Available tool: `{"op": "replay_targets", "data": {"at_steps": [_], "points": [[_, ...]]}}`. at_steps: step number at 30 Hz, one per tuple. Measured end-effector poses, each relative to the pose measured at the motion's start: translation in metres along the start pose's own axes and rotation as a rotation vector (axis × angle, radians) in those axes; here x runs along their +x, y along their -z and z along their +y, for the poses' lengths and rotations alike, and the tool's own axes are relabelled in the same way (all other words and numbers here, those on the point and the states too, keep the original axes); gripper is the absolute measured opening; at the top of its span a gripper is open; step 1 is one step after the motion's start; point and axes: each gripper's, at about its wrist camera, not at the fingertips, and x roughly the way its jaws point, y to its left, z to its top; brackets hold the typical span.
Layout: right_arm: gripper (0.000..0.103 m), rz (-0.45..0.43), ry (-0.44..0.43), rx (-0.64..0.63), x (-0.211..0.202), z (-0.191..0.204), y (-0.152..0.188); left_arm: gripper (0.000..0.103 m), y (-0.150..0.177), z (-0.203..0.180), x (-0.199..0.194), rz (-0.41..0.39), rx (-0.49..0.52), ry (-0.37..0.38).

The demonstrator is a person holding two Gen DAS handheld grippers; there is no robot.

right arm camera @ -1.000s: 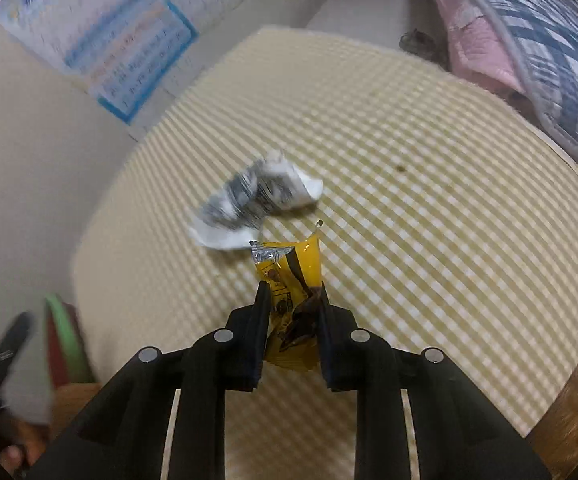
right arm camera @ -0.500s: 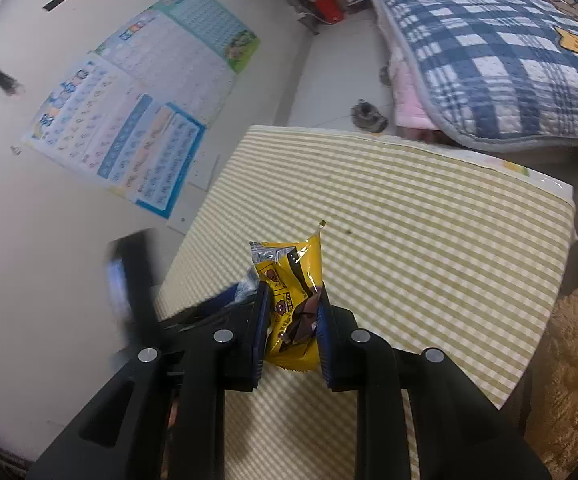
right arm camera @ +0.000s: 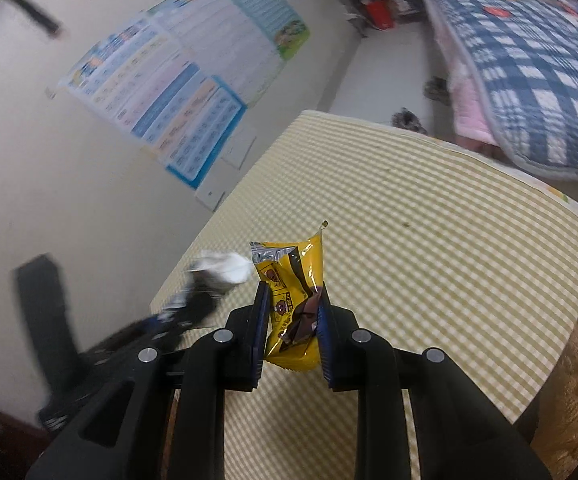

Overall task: Collect trash
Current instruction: 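Grasp a white-grey wrapper with the left tool while the right tool grasps a yellow packet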

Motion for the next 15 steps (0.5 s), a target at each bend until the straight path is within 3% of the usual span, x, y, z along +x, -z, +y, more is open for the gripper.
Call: {"op": "replay_targets", "data": {"at_steps": [5, 15], "points": [[0.023, 0.001, -0.008, -0.103, 0.006, 0.030, 0.015, 0.027, 0.013, 0.015, -0.046, -0.084, -0.006, -0.061], [0.023, 0.053, -0.013, -0.227, 0.027, 0.078, 0.052, 0.028, 0.043, 0.054, -0.096, -0.140, -0.085, -0.124]]}}
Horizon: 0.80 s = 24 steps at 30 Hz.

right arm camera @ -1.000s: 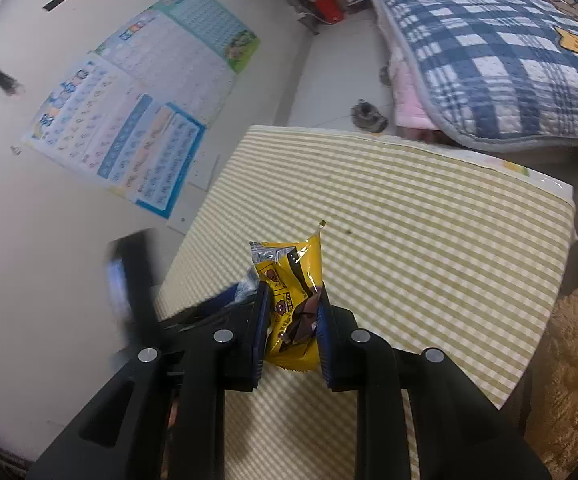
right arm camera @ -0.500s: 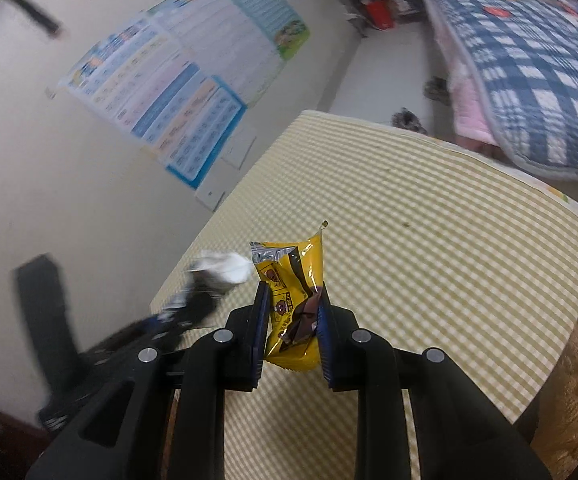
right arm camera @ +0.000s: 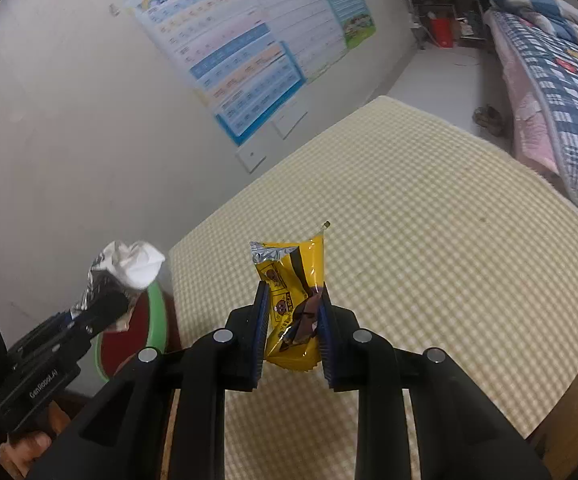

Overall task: Collect trash
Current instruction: 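Grasp a white-grey wrapper with the left tool while the right tool grasps a yellow packet, then carry the white-grey wrapper and yellow packet toward the bin with both tools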

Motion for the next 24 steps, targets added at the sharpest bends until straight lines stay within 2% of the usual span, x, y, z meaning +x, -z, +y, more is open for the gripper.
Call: {"op": "replay_targets", "data": {"at_steps": [8, 14, 24], "points": [[0.023, -0.023, -0.025, -0.058, -0.006, 0.034, 0.010, 0.028, 0.004, 0.015, -0.013, -0.035, -0.025, -0.017], [0.023, -0.037, -0.030, -0.060, -0.013, 0.040, 0.015, 0.028, 0.007, 0.026, -0.019, -0.048, -0.041, -0.023], [0.023, -0.013, -0.029, -0.075, -0.007, 0.053, 0.022, 0.028, 0.011, 0.035, -0.020, -0.058, -0.057, -0.031]]}}
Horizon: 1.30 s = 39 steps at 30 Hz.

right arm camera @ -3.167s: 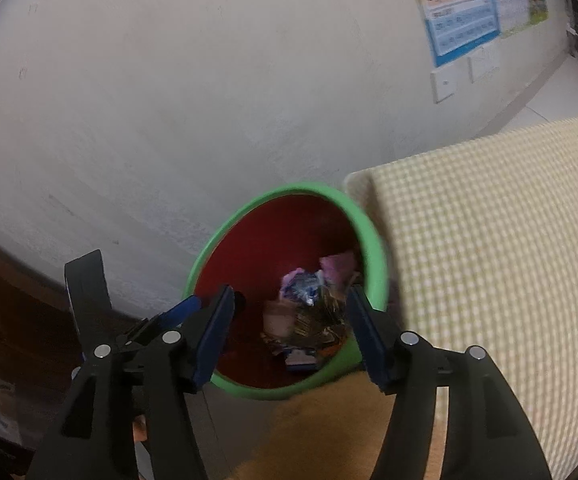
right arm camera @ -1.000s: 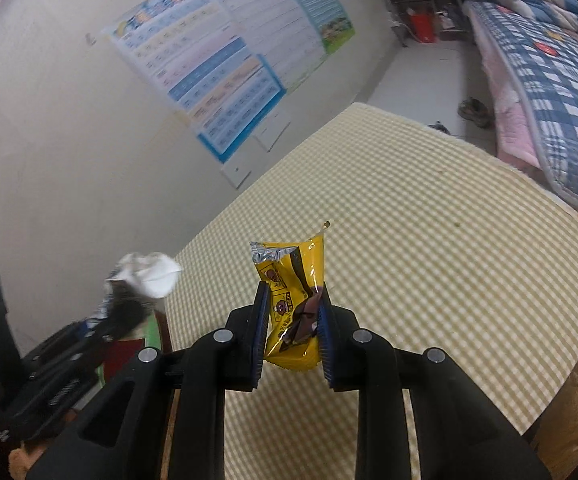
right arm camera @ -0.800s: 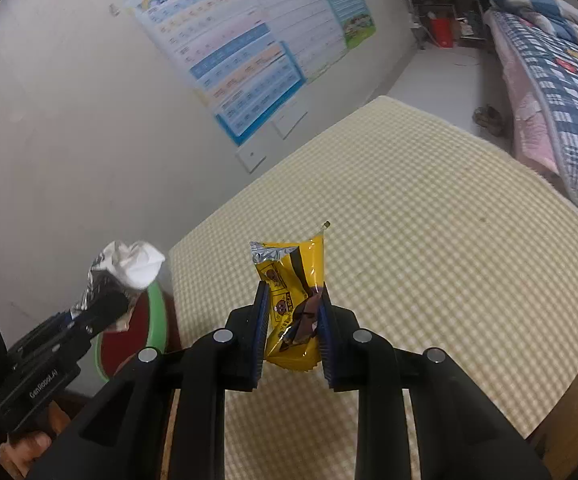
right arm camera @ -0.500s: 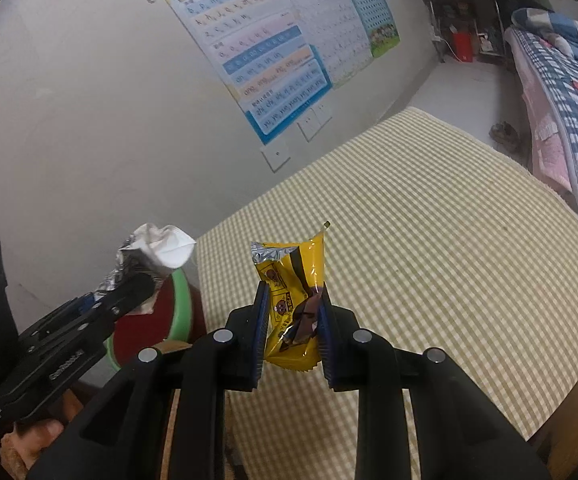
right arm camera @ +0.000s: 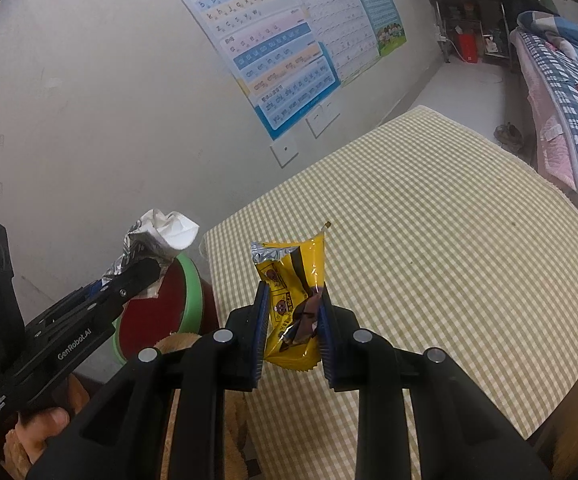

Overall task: Collect trash
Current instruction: 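Carry the white-grey wrapper and yellow packet toward the bin with both tools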

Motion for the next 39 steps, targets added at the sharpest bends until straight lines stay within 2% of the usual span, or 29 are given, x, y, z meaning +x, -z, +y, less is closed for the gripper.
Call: {"op": "replay_targets", "data": {"at_steps": [18, 39], "points": [[0.023, 0.028, 0.000, -0.031, 0.018, 0.027, 0.003, 0.028, 0.010, 0.026, 0.013, 0.033, -0.049, -0.003], [0.023, 0.058, -0.034, -0.078, 0.034, 0.059, 0.006, 0.028, 0.016, 0.083, 0.005, 0.025, -0.134, -0.109]]}}
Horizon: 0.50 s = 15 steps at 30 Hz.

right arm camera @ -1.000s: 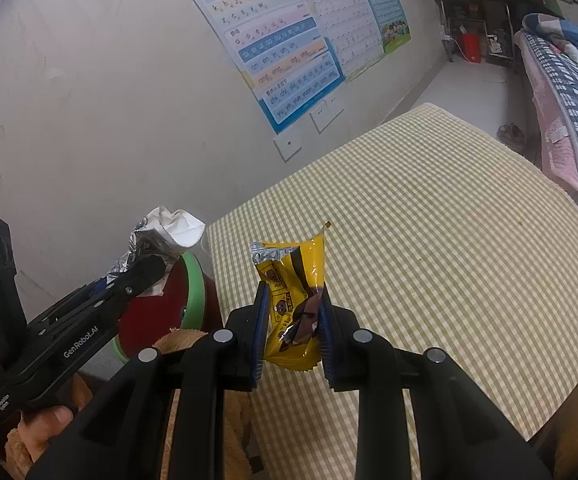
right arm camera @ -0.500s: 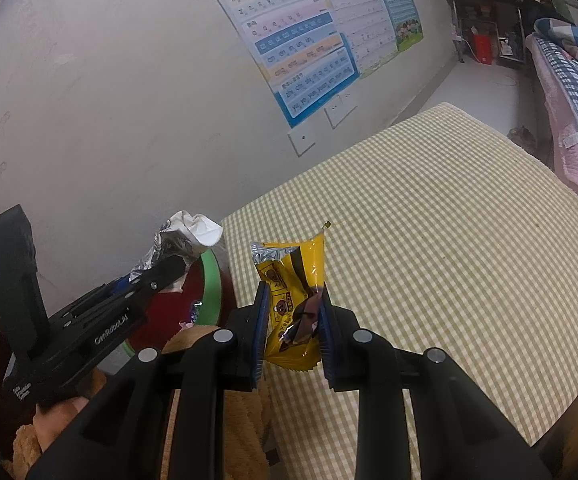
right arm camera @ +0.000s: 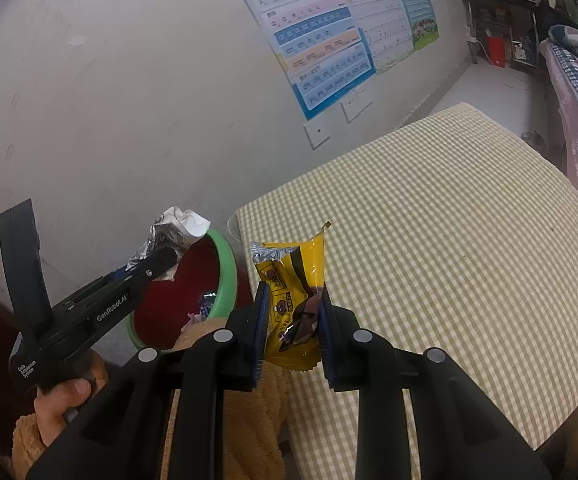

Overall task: Collect trash
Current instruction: 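Carry the white-grey wrapper and yellow packet toward the bin with both tools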

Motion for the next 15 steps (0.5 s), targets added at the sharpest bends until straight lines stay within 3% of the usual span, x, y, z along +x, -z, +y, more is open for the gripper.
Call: {"op": "replay_targets", "data": {"at_steps": [15], "points": [[0.023, 0.013, -0.010, -0.047, 0.004, 0.018, 0.008, 0.029, 0.006, 0.030, 0.000, 0.014, -0.054, -0.024]]}}
